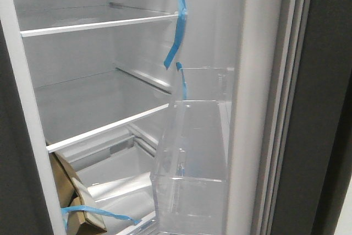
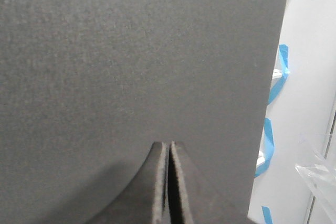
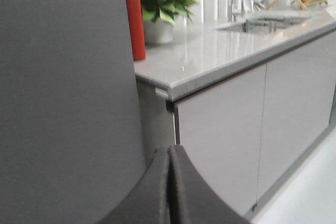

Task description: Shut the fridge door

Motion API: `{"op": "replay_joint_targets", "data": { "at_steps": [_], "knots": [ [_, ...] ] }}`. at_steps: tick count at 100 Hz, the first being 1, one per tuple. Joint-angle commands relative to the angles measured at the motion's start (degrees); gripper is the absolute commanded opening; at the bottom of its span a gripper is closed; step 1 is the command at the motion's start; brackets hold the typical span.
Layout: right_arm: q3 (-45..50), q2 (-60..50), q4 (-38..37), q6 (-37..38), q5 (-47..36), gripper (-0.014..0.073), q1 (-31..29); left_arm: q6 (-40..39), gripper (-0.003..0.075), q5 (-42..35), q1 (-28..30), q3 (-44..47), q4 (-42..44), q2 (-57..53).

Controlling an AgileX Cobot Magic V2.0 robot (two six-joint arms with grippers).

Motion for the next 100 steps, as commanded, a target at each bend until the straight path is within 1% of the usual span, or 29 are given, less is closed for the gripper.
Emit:
{"op": "replay_joint_targets", "data": {
  "at_steps": [1, 10, 27, 48, 67, 100],
  "knots": [
    [-8.7, 5.9, -3.1, 0.7, -4.2, -0.0076, 1.9, -0.2, -0.0021, -4.4, -0.5, 1.6, -0.1, 1.1],
    [-16.1, 11.5, -5.2, 0.7, -4.2, -0.0076, 4.7, -0.2, -0.0021, -4.4, -0.5, 1.6, -0.1, 1.1],
    [-28.7, 21.6, -5.4, 0.7, -3.7, -0.0076, 9.3, -0.2, -0.0021, -4.4, -0.5, 1.6, -0.1, 1.1],
    [-38.3, 29.8, -5.4, 0.7, -3.3, -0.0076, 15.1, -0.2, -0.0020, -4.4, -0.5, 1.6, -0.1, 1.1],
    [-41.8, 32.7, -5.4, 0.7, -3.3, -0.0076, 18.3, -0.2, -0.0021, -4.4, -0.5, 1.6, -0.1, 1.1],
    [-41.8, 32.7, -5.4, 0.7, -3.3, -0.0076, 21.7, -0.2, -0.0021, -4.4, -0.5, 1.6, -0.1, 1.1]
  ]
}}
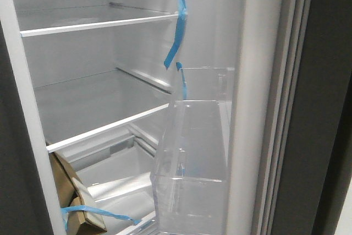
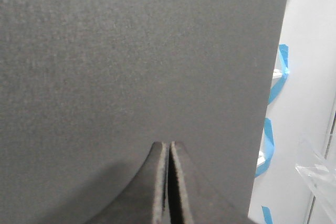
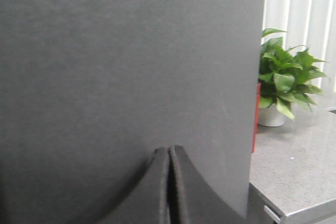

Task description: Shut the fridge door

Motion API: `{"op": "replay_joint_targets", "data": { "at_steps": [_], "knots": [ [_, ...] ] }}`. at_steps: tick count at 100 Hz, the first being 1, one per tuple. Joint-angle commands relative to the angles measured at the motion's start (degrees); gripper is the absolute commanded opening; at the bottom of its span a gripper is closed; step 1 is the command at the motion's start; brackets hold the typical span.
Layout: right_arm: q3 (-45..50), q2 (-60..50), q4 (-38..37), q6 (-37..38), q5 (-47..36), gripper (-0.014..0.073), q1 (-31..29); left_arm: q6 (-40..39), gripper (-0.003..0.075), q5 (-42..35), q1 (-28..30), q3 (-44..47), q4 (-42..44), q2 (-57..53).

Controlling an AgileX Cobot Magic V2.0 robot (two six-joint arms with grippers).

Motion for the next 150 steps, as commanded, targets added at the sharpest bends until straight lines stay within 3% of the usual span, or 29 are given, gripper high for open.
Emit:
{"op": "replay_joint_targets", "data": {
  "at_steps": [1, 50, 80, 150],
  "knots": [
    [-2.2, 0.1, -0.7, 0.0, -4.2, -0.0076, 0.5, -0.2, -0.0020, -4.4, -0.5, 1.6, -0.1, 1.1],
    [-2.2, 1.7, -0.7, 0.0, -4.9, -0.0076, 6.6, -0.2, -0.0021, -4.4, -0.5, 1.6, -0.1, 1.1],
    [-2.5, 8.3, -0.7, 0.2, -13.3, -0.0076, 11.7, -0.2, -0.0021, -4.4, -0.5, 1.6, -0.1, 1.1],
    [-22.8, 30.1, -0.1, 0.8, -11.7, -0.0076, 15.5, -0.2, -0.0021, -4.4, -0.5, 1.6, -0.1, 1.1]
  ]
}}
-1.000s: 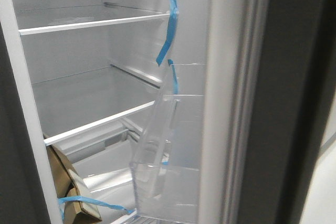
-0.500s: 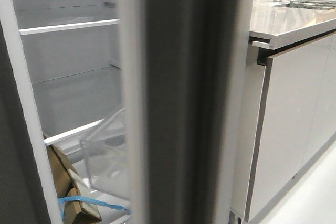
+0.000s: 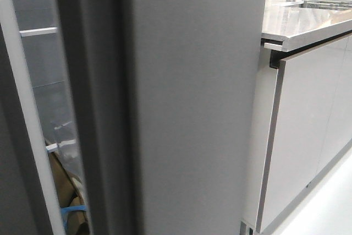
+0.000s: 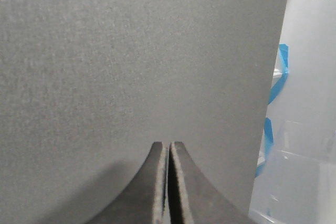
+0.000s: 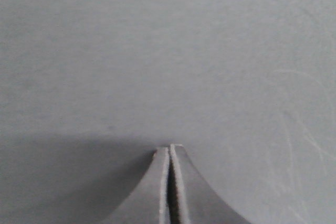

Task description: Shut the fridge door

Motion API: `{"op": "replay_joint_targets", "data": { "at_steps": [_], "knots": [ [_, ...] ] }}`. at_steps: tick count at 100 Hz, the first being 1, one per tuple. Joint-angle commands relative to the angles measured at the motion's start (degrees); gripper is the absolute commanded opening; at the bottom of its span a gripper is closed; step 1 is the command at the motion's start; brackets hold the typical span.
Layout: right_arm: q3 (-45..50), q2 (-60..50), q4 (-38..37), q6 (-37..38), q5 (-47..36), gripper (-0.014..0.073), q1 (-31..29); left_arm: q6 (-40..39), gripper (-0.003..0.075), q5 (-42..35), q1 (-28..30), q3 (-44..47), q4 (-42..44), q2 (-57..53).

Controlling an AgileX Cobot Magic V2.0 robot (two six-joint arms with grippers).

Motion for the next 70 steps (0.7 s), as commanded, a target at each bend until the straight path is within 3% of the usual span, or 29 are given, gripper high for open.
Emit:
{"op": "replay_joint_targets", "data": {
  "at_steps": [1, 70],
  "knots": [
    [-4.4, 1.1, 0.4, 0.5, -4.4, -0.0076, 0.0, -0.2, -0.0021, -4.4, -0.5, 1.6, -0.1, 1.1],
    [-21.4, 18.1, 0.4, 2.1, -3.9, -0.0076, 0.0, -0.2, -0.0021, -4.4, -0.5, 1.6, -0.1, 1.1]
  ]
}}
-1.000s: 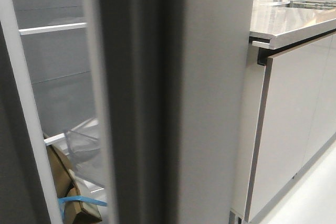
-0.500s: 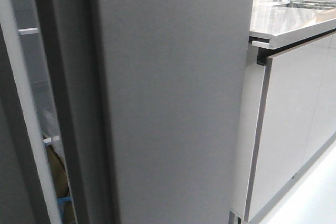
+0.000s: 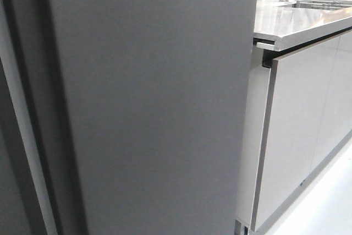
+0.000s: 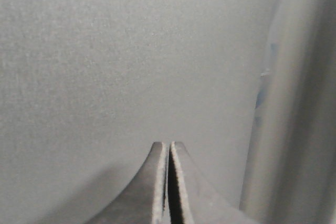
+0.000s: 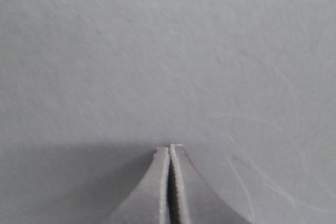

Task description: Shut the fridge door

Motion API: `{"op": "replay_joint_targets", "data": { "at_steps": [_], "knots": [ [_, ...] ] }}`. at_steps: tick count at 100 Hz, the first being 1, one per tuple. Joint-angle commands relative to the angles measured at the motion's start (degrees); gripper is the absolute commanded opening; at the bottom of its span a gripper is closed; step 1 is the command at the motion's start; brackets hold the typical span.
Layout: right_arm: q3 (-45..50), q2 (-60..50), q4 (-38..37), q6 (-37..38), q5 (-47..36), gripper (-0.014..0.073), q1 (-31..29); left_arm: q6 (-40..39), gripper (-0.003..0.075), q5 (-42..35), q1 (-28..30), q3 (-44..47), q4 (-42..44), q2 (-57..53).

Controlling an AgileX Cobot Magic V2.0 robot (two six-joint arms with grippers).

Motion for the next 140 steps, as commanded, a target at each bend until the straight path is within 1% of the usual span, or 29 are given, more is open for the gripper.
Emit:
{"op": "replay_joint_targets", "data": {
  "at_steps": [1, 17, 39, 45, 58, 62, 75, 93, 109, 124, 140],
  "knots": [
    [-2.7, 0.2, 0.0, 0.4, -3.9, -0.0076, 0.0, -0.2, -0.0021, -4.4, -0.5, 1.6, -0.1, 1.1],
    [-3.5, 1.6, 0.0, 0.4, -4.0, -0.0076, 0.0, -0.2, -0.0020, -4.4, -0.5, 1.6, -0.1, 1.1],
    [-3.3, 1.8, 0.0, 0.4, -3.6, -0.0076, -1.9, -0.2, -0.0021, -4.4, -0.5, 1.6, -0.1, 1.1],
    [-3.2, 1.5, 0.0, 0.4, -2.5, -0.0076, -2.3, -0.2, -0.0021, -4.4, -0.5, 1.6, -0.1, 1.1],
    [-1.9, -1.0, -1.3, 0.4, 3.1, -0.0076, -3.7, -0.2, -0.0021, -4.4, -0.5, 1.6, -0.1, 1.1],
    [-1.1, -2.3, -1.7, 0.3, 3.2, -0.0076, -4.2, -0.2, -0.0021, -4.4, -0.5, 1.6, -0.1, 1.1],
    [4.2, -7.5, -2.6, 0.3, 0.5, -0.0076, -6.3, -0.2, -0.0021, -4.4, -0.5, 1.6, -0.1, 1.1],
    [15.6, -17.2, -2.7, 0.3, -3.9, -0.0076, -10.5, -0.2, -0.0021, -4.4, -0.5, 1.6, -0.1, 1.1],
    [25.7, -26.5, -2.7, 0.3, -4.1, -0.0076, -15.8, -0.2, -0.0021, -4.4, -0.5, 1.6, -0.1, 1.1],
    [32.9, -34.9, -2.6, 0.3, -4.1, -0.0076, -20.5, -0.2, -0.0021, -4.4, -0.5, 1.6, -0.1, 1.1],
    [40.6, -44.8, -2.3, 0.3, -4.0, -0.0076, -23.8, -0.2, -0.0020, -4.4, -0.5, 1.6, -0.1, 1.1]
  ]
}}
